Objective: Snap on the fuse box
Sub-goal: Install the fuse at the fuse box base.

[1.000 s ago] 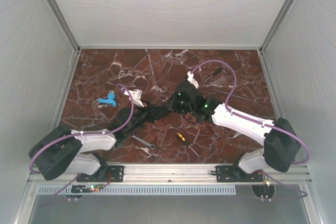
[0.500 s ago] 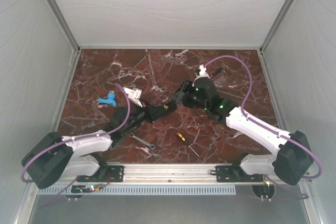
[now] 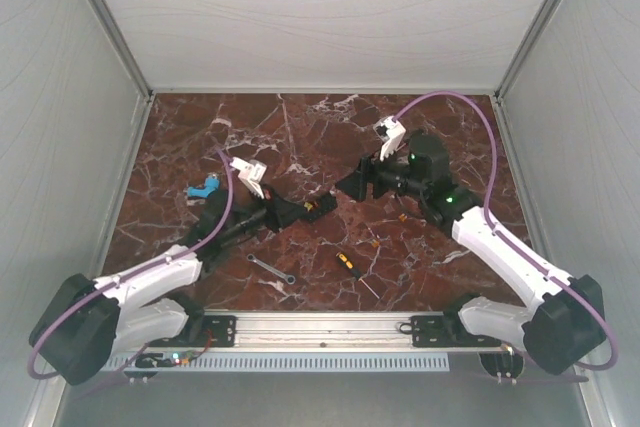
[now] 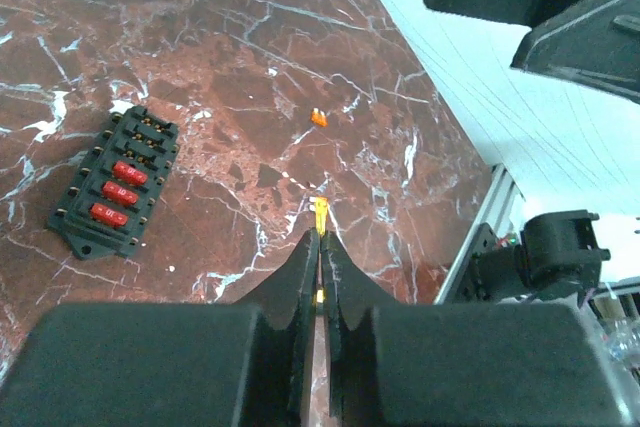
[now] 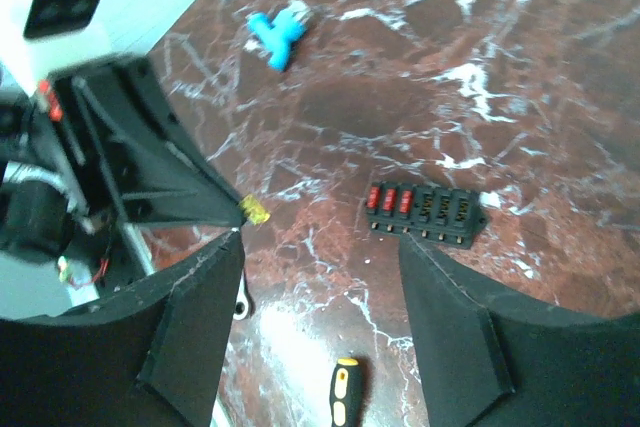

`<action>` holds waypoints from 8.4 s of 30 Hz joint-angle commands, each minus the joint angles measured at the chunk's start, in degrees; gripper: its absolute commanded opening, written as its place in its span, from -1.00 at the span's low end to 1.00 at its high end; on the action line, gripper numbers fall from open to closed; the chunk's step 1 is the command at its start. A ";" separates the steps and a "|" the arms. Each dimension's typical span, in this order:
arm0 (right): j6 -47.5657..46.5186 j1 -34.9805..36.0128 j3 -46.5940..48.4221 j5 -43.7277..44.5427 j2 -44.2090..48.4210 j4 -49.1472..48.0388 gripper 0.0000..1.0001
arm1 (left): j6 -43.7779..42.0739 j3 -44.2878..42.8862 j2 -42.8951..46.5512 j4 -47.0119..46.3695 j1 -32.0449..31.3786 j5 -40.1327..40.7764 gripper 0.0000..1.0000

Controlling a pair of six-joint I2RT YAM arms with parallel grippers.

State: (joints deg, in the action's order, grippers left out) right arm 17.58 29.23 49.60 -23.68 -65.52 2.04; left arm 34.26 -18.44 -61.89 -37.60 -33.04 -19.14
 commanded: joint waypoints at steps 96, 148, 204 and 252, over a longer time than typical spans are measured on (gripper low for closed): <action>-7.56 -3.11 0.27 -3.54 -5.14 4.77 -1.00 | -6.92 -31.64 -29.07 21.84 8.62 -15.51 0.19; -3.44 17.37 8.70 19.78 -17.76 18.72 -1.00 | 4.20 -15.27 -26.85 18.43 11.39 -20.59 -0.09; -3.18 26.58 20.72 34.01 -35.08 24.28 -1.00 | 9.43 -6.03 -22.54 23.67 11.71 -15.77 -0.08; -3.05 30.85 19.40 43.10 -35.34 22.30 -1.00 | 9.22 -7.42 -25.03 25.30 10.98 -14.96 -0.16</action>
State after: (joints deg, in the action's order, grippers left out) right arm 14.26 59.22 69.41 16.14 -100.95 25.89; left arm 43.64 -24.45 -85.41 -13.56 -21.54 -35.62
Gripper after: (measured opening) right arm 0.009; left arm 0.425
